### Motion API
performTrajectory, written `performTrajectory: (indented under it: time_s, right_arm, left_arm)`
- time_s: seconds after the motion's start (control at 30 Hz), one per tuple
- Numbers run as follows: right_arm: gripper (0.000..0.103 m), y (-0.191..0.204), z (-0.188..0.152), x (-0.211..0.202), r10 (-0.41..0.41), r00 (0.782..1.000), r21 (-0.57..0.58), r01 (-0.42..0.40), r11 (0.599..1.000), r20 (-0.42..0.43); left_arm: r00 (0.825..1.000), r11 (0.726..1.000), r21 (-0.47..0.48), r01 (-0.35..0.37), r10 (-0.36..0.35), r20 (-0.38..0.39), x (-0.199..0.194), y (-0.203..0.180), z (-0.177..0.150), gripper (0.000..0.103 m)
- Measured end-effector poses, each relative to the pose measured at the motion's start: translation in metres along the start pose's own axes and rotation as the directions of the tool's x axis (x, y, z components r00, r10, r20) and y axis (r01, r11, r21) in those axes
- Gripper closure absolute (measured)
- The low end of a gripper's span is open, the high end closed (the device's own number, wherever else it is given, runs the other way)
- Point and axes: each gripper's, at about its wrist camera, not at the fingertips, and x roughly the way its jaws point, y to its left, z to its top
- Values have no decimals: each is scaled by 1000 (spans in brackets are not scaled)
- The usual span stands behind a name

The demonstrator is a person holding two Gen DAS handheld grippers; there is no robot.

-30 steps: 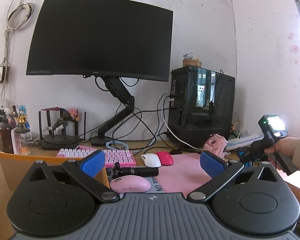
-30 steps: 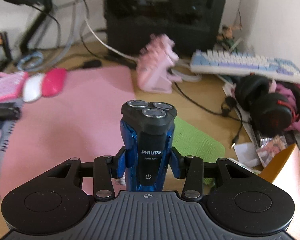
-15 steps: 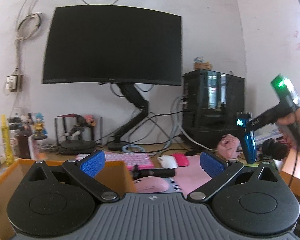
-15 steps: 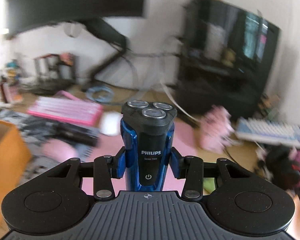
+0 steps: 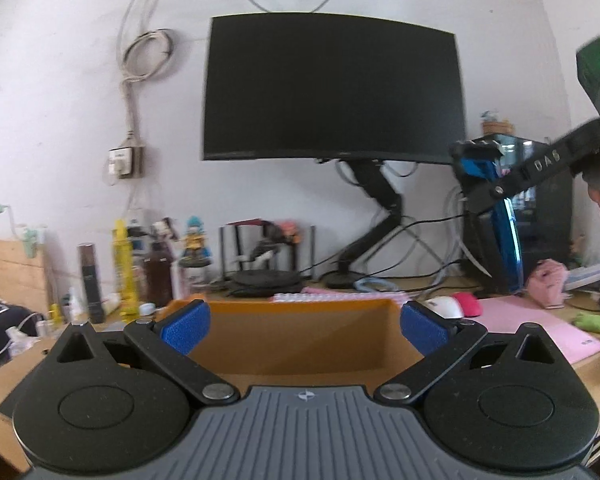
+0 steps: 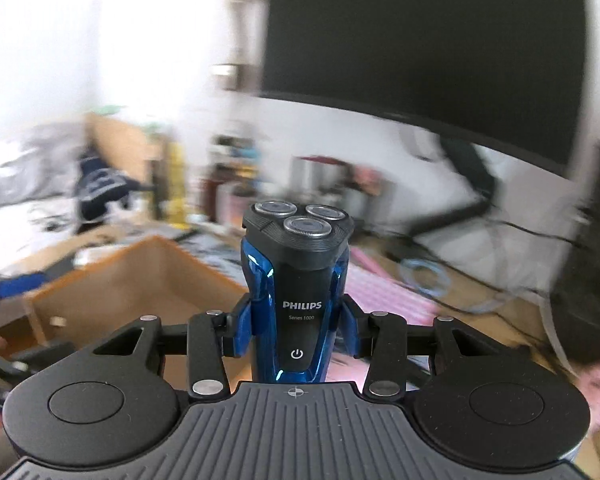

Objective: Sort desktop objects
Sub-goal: 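Lift the shaver with the right gripper and carry it over the orange box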

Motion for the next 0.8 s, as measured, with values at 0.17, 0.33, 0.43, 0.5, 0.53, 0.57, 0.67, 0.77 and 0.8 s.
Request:
performTrajectory:
  time_s: [0.17,0.33,0.43,0.5,0.53,0.57,0.67,0.77,0.8]
  right_arm:
    - [56,56,24,38,102,993,-72,-106,992,-56]
    - [56,94,30,87,130,977,-119,-151,981,-166]
    - [56,108,26,115,125,964,-135,-160,978,-236]
    - [56,116,19,132,113,953,-142,-158,977,-281]
    - [56,119,16,140,108,947,-146,-158,977,-303]
    - [56,121,12,148,106,940,-150,-161,975,-323]
    - [56,128,-2,171,88,921,-157,-157,975,-380]
    - [56,132,-10,189,63,905,-166,-145,975,-421]
    - [56,133,-13,195,52,900,-168,-138,976,-433]
  left_arm:
    - [998,998,-11,-58,57,-7,-3,20,3,0]
    - [991,990,-54,-134,133,-22,-10,45,-1,0]
    - [984,981,-77,-177,175,-32,-14,60,-4,0]
    - [980,976,-85,-200,197,-39,-16,69,-5,0]
    - [977,973,-89,-212,209,-43,-17,73,-5,0]
    - [974,970,-93,-223,220,-46,-17,78,-6,0]
    - [966,960,-105,-258,253,-57,-20,91,-8,0]
    - [960,953,-116,-278,273,-60,-23,102,-15,0]
    - [959,952,-121,-282,276,-62,-22,104,-15,0]
